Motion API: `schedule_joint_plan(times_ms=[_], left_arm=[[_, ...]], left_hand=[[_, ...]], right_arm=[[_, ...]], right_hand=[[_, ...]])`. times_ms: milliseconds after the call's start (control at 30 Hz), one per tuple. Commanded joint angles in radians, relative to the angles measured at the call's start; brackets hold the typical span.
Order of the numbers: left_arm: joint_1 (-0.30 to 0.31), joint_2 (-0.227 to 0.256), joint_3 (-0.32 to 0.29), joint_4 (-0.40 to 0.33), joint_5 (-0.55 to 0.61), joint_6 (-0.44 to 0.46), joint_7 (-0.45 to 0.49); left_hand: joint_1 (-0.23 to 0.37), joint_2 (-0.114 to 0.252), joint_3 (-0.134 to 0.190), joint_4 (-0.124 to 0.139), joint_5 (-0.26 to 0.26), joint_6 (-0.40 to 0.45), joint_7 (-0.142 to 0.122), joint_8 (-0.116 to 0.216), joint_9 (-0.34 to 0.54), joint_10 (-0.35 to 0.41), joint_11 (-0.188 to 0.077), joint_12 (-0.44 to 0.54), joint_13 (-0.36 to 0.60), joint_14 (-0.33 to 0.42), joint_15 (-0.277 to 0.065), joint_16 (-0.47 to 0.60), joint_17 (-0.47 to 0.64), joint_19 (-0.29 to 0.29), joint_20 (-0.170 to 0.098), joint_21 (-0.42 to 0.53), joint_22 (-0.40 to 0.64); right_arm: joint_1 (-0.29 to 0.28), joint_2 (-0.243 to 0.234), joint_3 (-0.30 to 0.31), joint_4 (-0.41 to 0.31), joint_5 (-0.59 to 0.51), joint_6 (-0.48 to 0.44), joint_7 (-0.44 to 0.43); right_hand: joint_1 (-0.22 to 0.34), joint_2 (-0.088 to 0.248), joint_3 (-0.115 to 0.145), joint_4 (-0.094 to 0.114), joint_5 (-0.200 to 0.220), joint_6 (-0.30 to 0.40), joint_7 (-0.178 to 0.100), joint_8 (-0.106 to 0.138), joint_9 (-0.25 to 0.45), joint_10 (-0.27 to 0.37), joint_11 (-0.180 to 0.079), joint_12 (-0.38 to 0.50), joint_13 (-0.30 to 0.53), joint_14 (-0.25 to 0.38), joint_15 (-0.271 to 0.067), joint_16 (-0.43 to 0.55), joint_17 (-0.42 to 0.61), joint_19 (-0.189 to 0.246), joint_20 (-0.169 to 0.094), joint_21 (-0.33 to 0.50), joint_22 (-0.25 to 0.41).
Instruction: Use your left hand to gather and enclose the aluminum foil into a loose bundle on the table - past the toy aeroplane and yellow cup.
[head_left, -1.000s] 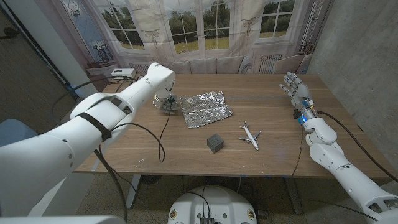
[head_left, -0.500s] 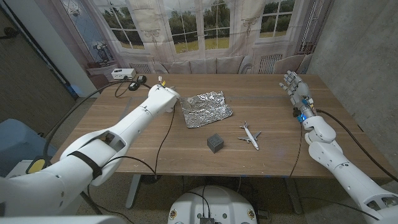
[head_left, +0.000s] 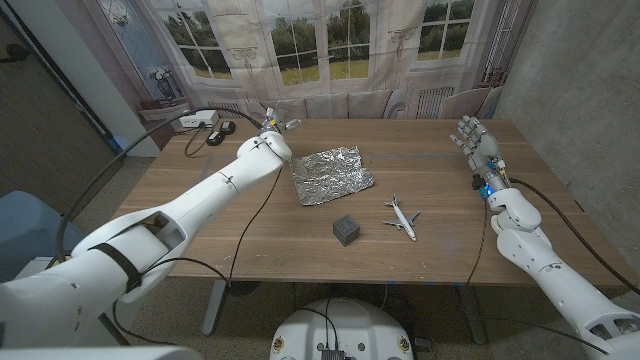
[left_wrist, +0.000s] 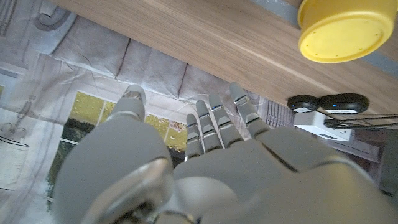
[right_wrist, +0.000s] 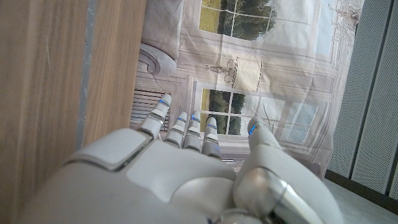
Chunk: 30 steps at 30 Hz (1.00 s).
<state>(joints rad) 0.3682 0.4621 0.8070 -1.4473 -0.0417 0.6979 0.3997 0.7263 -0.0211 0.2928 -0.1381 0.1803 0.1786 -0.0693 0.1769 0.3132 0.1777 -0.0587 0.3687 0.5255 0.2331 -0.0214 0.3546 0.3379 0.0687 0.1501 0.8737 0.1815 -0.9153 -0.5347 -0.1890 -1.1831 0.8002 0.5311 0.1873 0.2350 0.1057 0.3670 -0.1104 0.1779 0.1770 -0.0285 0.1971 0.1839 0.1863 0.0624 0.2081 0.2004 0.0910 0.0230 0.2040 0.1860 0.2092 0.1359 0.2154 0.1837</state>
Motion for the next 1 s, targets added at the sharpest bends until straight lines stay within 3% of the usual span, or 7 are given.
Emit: schedule_joint_plan(times_ms=[33, 167, 333, 667, 800, 867, 1000], left_arm=[[-0.15, 0.051, 0.124, 0.033, 0.092, -0.022, -0.333], [-0.212, 0.055, 0.167, 0.06, 0.118, -0.036, -0.459], [-0.288, 0.046, 0.226, 0.09, 0.168, -0.025, -0.594], [-0.378, 0.018, 0.304, 0.127, 0.256, -0.021, -0.755], [-0.421, 0.007, 0.347, 0.149, 0.301, -0.043, -0.828], [-0.439, 0.004, 0.364, 0.154, 0.326, -0.056, -0.857], [-0.483, -0.01, 0.408, 0.163, 0.388, -0.056, -0.928]], left_hand=[[-0.01, -0.023, -0.014, 0.006, 0.006, -0.05, -0.008, 0.0, -0.026, -0.035, 0.004, -0.037, -0.029, -0.044, 0.016, -0.042, -0.037, -0.017, 0.011, -0.021, -0.003], [-0.038, -0.04, -0.035, 0.016, 0.011, -0.098, -0.021, 0.0, -0.05, -0.073, 0.011, -0.072, -0.055, -0.08, 0.032, -0.077, -0.068, -0.043, 0.019, -0.05, -0.006], [-0.046, -0.05, -0.045, 0.018, 0.017, -0.114, -0.024, 0.003, -0.063, -0.087, -0.007, -0.087, -0.07, -0.105, 0.041, -0.098, -0.086, -0.072, 0.035, -0.073, -0.007], [-0.032, -0.051, -0.048, 0.011, 0.029, -0.12, -0.024, 0.01, -0.08, -0.086, -0.026, -0.1, -0.089, -0.122, 0.061, -0.119, -0.112, -0.092, 0.045, -0.099, -0.007], [0.001, -0.05, -0.047, -0.001, 0.043, -0.119, -0.05, 0.016, -0.095, -0.077, -0.06, -0.109, -0.11, -0.146, 0.051, -0.14, -0.133, -0.117, 0.019, -0.128, -0.007], [0.011, -0.051, -0.049, -0.004, 0.047, -0.122, -0.053, 0.016, -0.099, -0.085, -0.059, -0.117, -0.116, -0.167, 0.053, -0.15, -0.138, -0.134, 0.016, -0.142, -0.007], [0.045, -0.054, -0.052, -0.011, 0.065, -0.128, -0.104, 0.016, -0.107, -0.104, -0.047, -0.133, -0.133, -0.199, 0.06, -0.162, -0.148, -0.148, 0.02, -0.166, -0.007]], right_arm=[[-0.032, -0.015, 0.017, -0.029, 0.0, 0.018, -0.007], [-0.039, -0.019, 0.02, -0.035, 0.0, 0.022, -0.006], [-0.042, -0.02, 0.023, -0.034, 0.004, 0.026, 0.001], [-0.054, -0.019, 0.032, -0.034, 0.016, 0.039, 0.015], [-0.068, -0.02, 0.037, -0.044, 0.02, 0.04, 0.011], [-0.076, -0.021, 0.04, -0.051, 0.023, 0.04, 0.009], [-0.091, -0.024, 0.045, -0.066, 0.024, 0.042, 0.004]], right_hand=[[-0.007, 0.001, 0.003, 0.005, 0.007, 0.012, 0.003, 0.003, 0.002, 0.01, -0.002, 0.003, 0.003, 0.01, -0.002, -0.002, 0.003, 0.005, -0.001, 0.006, 0.003], [-0.008, 0.0, 0.003, 0.004, 0.007, 0.014, 0.003, 0.003, 0.002, 0.01, 0.001, 0.003, 0.003, 0.01, -0.003, -0.002, 0.002, 0.005, -0.001, 0.006, 0.003], [-0.009, -0.001, 0.002, 0.004, 0.007, 0.015, 0.003, 0.003, 0.002, 0.011, 0.001, 0.003, 0.003, 0.01, -0.003, -0.003, 0.002, 0.005, -0.001, 0.005, 0.003], [-0.011, -0.001, 0.002, 0.005, 0.007, 0.016, 0.003, 0.002, 0.002, 0.011, 0.002, 0.002, 0.003, 0.011, -0.004, -0.003, 0.002, 0.005, 0.0, 0.005, 0.003], [-0.013, -0.002, 0.002, 0.005, 0.007, 0.017, 0.003, 0.002, 0.002, 0.011, 0.001, 0.002, 0.003, 0.011, -0.003, -0.003, 0.002, 0.005, 0.0, 0.005, 0.003], [-0.014, -0.001, 0.002, 0.006, 0.007, 0.017, 0.003, 0.002, 0.002, 0.011, 0.002, 0.002, 0.003, 0.011, -0.004, -0.003, 0.002, 0.005, 0.0, 0.005, 0.003], [-0.015, -0.001, 0.002, 0.007, 0.007, 0.018, 0.004, 0.002, 0.002, 0.012, 0.003, 0.002, 0.003, 0.012, -0.004, -0.003, 0.002, 0.005, 0.0, 0.005, 0.003]])
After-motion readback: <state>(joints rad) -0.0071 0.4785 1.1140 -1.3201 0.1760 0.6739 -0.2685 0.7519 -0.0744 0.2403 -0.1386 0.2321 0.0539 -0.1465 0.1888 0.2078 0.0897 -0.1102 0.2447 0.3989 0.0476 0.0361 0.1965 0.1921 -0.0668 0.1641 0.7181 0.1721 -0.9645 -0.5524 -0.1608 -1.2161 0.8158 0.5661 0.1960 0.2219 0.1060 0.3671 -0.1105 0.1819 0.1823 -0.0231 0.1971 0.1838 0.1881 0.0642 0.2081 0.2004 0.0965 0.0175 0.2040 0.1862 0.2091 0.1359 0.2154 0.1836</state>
